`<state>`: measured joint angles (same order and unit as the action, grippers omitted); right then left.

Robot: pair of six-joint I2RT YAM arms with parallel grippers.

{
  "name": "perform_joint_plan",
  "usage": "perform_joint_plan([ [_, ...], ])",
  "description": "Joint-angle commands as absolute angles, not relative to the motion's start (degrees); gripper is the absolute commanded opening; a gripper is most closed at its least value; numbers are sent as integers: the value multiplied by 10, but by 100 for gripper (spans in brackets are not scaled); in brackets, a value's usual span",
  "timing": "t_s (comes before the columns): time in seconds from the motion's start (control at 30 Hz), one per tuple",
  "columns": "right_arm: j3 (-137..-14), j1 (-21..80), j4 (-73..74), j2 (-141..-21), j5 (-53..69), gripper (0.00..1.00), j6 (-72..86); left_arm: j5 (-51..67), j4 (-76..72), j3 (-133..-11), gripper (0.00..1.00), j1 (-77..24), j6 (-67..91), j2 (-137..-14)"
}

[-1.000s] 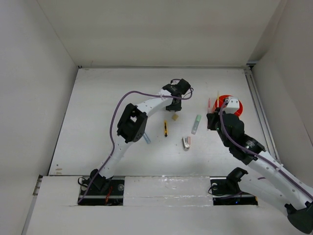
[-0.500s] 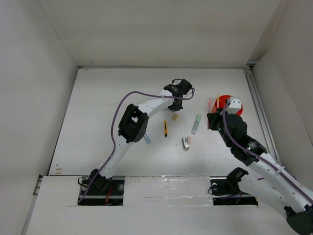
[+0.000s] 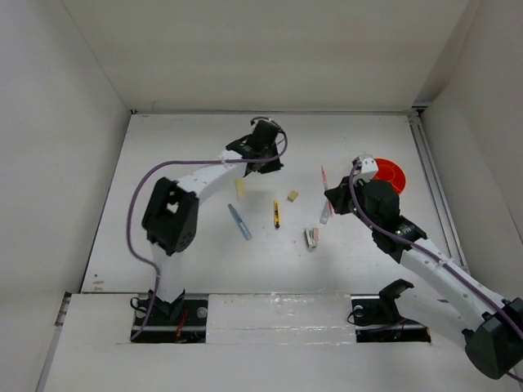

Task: Sort the stationery into containers
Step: Close the pen cap on the pen.

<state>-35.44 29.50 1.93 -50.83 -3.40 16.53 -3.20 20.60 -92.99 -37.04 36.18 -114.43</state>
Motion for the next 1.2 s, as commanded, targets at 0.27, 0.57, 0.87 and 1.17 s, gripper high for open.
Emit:
perform_joint_plan([
  [0.27, -349, 289, -234, -631, 219, 0, 258, 54, -158, -679, 0, -357, 409, -856],
  [0.57, -385, 301, -222, -640, 203, 0, 257, 121, -294, -599, 0, -357, 409, -812],
  [0.87, -385, 306, -232, -662, 203, 0, 256, 139, -343, -572, 0, -357, 409, -795],
  [1.17, -385, 312, -243, -651, 198, 0, 261, 138, -373, -545, 0, -357, 409, -789],
])
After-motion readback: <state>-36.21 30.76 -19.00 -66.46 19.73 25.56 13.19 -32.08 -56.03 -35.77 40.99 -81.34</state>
